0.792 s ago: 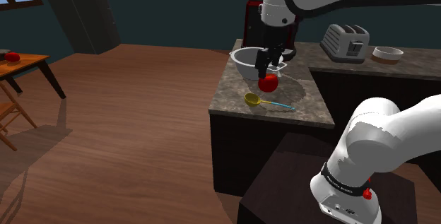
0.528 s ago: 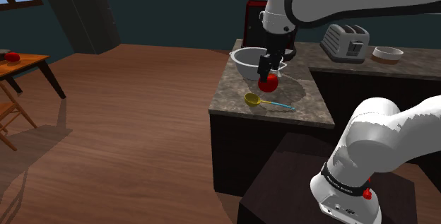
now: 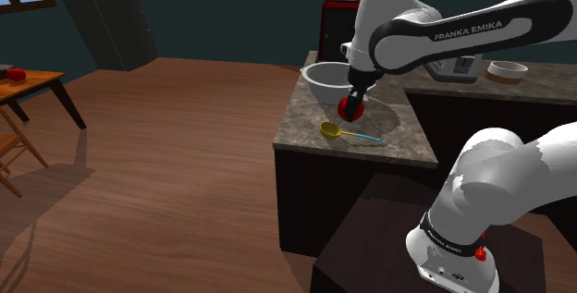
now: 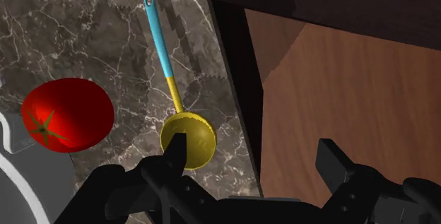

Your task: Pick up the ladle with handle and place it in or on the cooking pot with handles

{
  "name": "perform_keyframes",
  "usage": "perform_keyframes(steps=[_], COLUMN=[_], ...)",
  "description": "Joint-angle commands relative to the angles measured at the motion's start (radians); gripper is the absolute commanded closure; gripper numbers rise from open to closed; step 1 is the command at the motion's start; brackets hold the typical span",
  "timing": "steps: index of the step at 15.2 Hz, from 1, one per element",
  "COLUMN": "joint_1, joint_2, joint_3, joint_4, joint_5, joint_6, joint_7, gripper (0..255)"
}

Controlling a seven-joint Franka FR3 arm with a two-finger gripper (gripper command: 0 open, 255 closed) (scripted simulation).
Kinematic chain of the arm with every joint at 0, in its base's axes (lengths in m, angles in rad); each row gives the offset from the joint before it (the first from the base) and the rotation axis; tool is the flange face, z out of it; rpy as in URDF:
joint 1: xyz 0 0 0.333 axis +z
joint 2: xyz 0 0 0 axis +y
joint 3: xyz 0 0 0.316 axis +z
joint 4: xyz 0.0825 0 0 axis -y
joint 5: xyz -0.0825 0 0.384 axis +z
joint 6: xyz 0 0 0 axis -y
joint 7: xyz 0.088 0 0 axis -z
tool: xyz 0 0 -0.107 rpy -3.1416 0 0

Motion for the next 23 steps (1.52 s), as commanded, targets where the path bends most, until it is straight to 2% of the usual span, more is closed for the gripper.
perform_keyframes(steps=[1, 8, 13, 20, 23], joint_1=[-0.008, -0.028, -0.004, 0.016, 0.017], joint_2=[0.032, 0.241, 0.454, 0.582, 0.593], joint_3=[-0.042, -0.198, -0.316, -0.344, -0.346], joint_4=[-0.041, -0.088, -0.060, -0.063, -0.062], joint_5=[-0.032, -0.125, -0.125, -0.093, -0.088], joint_6=[0.087, 0.390, 0.606, 0.735, 0.746], joint_7=[-0.057, -0.260, -0.428, -0.451, -0.454], gripper=[0, 0, 0, 0, 0])
